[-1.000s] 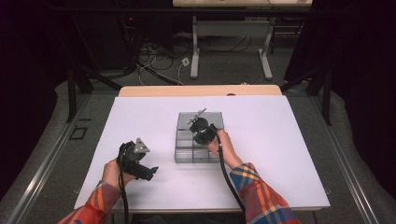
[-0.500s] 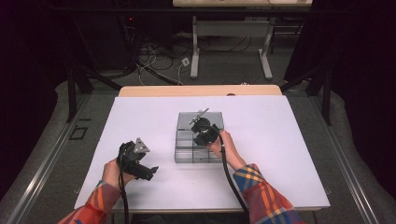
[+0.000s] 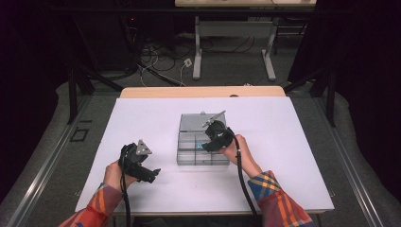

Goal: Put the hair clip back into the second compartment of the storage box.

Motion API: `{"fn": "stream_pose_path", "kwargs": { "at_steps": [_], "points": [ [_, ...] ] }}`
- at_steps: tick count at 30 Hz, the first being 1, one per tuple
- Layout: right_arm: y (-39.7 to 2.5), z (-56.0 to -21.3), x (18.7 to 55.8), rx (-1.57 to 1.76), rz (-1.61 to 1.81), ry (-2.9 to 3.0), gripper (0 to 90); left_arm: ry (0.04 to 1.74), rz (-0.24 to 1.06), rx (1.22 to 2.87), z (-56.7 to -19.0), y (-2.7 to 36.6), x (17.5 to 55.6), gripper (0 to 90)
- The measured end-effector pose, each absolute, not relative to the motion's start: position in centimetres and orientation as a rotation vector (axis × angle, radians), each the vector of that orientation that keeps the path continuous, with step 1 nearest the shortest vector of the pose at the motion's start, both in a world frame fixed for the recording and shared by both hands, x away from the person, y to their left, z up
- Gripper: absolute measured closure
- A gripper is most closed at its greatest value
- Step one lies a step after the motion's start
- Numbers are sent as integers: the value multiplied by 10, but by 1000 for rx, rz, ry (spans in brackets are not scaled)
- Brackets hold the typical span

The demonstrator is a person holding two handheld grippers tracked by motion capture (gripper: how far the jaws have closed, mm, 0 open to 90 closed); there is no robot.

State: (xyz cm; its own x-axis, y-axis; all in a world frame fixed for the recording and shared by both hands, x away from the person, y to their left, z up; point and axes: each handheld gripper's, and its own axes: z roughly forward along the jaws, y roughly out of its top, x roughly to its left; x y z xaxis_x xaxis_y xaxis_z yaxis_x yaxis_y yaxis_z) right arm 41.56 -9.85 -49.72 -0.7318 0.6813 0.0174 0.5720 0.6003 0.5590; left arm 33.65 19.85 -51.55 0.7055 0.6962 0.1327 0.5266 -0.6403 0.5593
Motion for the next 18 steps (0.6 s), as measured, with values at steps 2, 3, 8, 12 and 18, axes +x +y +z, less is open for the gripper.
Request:
{"fn": "stream_pose_path", "kwargs": {
  "at_steps": [2, 3, 8, 12, 18],
  "points": [
    [-105, -497, 414, 1046, 813, 2621, 479, 933, 456, 2431, -515, 199, 337, 4],
    [-107, -496, 412, 1061, 805, 2624, 467, 933, 457, 2431, -515, 199, 337, 3],
    [-123, -497, 406, 1077, 821, 2610, 423, 937, 461, 2423, -516, 198, 336, 3],
    [-134, -497, 401, 1079, 836, 2612, 372, 936, 462, 2419, -516, 198, 336, 3],
    [-150, -496, 392, 1080, 850, 2617, 297, 936, 458, 2421, -516, 198, 336, 3]
  ]
}}
